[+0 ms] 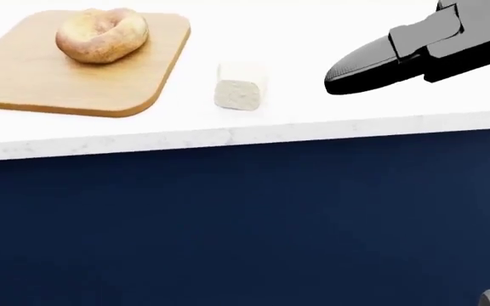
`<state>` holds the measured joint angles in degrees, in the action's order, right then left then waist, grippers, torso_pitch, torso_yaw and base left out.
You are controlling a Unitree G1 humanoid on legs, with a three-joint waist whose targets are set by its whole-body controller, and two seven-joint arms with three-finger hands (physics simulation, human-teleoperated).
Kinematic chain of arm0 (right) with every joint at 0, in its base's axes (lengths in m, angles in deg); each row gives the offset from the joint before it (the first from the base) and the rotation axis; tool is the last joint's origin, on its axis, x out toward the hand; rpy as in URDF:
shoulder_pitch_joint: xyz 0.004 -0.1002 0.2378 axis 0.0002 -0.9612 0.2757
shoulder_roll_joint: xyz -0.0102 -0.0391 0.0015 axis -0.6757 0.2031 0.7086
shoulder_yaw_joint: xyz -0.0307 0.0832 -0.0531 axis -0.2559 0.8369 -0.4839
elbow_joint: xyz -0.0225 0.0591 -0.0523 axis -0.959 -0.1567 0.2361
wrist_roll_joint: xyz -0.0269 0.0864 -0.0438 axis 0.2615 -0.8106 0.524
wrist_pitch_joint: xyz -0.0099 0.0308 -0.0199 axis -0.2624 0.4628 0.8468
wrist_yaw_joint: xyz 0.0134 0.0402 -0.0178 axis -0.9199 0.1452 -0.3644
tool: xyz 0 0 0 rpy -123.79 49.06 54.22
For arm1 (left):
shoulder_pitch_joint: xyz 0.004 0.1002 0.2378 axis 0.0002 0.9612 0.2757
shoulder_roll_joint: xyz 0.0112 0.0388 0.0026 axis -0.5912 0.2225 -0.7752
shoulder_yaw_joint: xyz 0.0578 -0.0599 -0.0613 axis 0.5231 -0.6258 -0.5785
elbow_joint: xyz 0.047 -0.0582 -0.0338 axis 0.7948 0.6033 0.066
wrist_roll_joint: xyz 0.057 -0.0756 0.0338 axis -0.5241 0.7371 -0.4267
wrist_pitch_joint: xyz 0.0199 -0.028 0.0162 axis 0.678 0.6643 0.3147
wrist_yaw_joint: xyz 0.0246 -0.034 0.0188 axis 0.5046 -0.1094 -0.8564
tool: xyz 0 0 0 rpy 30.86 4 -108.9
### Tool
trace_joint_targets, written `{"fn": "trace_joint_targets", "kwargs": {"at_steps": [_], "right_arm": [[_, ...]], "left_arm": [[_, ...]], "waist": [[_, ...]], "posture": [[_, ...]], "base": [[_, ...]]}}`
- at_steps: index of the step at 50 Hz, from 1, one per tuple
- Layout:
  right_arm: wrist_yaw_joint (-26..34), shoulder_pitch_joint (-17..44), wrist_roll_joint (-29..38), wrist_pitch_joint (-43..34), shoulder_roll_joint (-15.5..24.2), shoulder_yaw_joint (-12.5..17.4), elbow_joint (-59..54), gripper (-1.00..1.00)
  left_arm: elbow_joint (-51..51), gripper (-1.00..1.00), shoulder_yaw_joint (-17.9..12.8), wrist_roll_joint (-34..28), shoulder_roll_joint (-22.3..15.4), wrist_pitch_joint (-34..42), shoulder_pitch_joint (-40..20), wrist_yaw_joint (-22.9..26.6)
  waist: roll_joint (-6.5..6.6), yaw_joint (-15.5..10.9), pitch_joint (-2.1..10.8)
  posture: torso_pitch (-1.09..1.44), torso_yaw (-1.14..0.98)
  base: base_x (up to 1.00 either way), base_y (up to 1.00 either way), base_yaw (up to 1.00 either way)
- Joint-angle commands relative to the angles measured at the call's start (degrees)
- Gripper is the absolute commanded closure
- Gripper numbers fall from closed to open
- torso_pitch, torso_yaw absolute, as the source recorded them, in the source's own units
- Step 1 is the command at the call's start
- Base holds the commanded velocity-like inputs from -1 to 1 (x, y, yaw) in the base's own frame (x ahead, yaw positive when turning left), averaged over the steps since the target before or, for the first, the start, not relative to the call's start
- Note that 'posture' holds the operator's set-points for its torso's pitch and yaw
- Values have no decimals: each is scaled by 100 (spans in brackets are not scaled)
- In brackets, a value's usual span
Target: Pick up the wedge of cheese and place it on the slice of bread to prepare a simple cheese on bread dish.
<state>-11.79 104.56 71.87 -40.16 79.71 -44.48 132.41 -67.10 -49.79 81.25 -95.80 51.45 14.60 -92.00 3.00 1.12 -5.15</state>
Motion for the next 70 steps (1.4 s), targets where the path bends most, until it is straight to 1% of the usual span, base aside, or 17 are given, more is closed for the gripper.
{"fn": "trace_joint_targets", "kwargs": {"at_steps": [1, 3, 9, 14, 16, 17, 26, 29, 30, 33, 38, 42, 43, 49, 57, 65, 70], "right_arm": [[-46, 159, 146, 213, 64, 173, 71, -100], [-4, 178, 164, 172, 59, 153, 92, -100], [55, 155, 213, 209, 24, 178, 78, -100], [82, 174, 209, 180, -28, 202, 101, -100], [79, 137, 216, 230, -35, 202, 80, -100], [82, 103, 218, 272, -38, 201, 66, -100], [131, 91, 327, 280, -33, 103, 79, -100], [165, 125, 360, 238, -39, 104, 98, -100], [174, 125, 368, 237, -40, 103, 101, -100], [203, 133, 385, 226, -40, 118, 113, -100], [238, 123, 411, 225, -60, 85, 117, -100], [267, 35, 626, 316, 104, -182, 57, -100], [287, 6, 712, 395, 78, -194, 22, -100], [435, 99, 864, 346, -112, -73, 36, -100], [553, 83, 1036, 390, -177, -87, 42, -100], [610, 64, 1089, 449, -233, -36, 29, -100], [626, 78, 1112, 430, -256, -44, 40, -100]], "left_arm": [[-67, -100, -222, -86, -131, -191, -171, 1], [-75, -100, -215, -68, -143, -185, -189, -15], [-74, -100, -190, -92, -123, -179, -223, -29], [-72, -100, -198, -101, -120, -171, -231, -23], [-73, -100, -186, -114, -115, -181, -223, -18], [-78, -100, -175, -121, -112, -179, -225, -17], [-100, -100, -176, -161, -92, -149, -224, 11], [-112, -100, -160, -162, -83, -132, -245, 8], [-117, -100, -148, -167, -80, -128, -253, 7], [-125, -100, -122, -183, -65, -113, -280, 7], [-132, -100, -156, -156, -77, -73, -297, -7], [-130, -100, -133, -137, -97, -70, -312, -30], [-128, -100, -128, -142, -94, -72, -315, -29], [-121, -100, -110, -187, -75, -59, -330, -8], [-133, -100, -82, -278, -32, -36, -348, 37], [-154, -100, -86, -338, 28, 12, -367, 71], [-168, -100, -95, -335, 47, 44, -385, 73]], "waist": [[-19, 19, 169], [-386, -17, 206], [-308, -78, 285], [56, -36, 196], [524, -13, 323], [276, -44, 234], [-137, -12, 188], [-462, -27, 274], [-269, 9, 240], [-392, -57, 332], [-183, -97, 197], [436, 9, 150], [203, -31, 58], [-265, -78, 121], [-81, -107, 234], [-372, -95, 235], [-356, -164, 299]], "posture": [[0, 0], [0, 0], [0, 0], [0, 0], [0, 0], [0, 0], [0, 0], [0, 0], [0, 0], [0, 0], [0, 0], [0, 0], [0, 0], [0, 0], [0, 0], [0, 0], [0, 0]], "base": [[0, 37, 0], [0, 36, 0], [0, 37, 0], [0, 37, 0], [0, 38, 0], [0, 38, 0], [0, 35, 0], [0, 30, 0], [0, 30, 0], [0, 30, 0], [0, 30, 0], [0, 9, 0], [0, 0, 0], [0, 0, 0], [0, 0, 6], [0, 0, 25], [0, 0, 25]]}}
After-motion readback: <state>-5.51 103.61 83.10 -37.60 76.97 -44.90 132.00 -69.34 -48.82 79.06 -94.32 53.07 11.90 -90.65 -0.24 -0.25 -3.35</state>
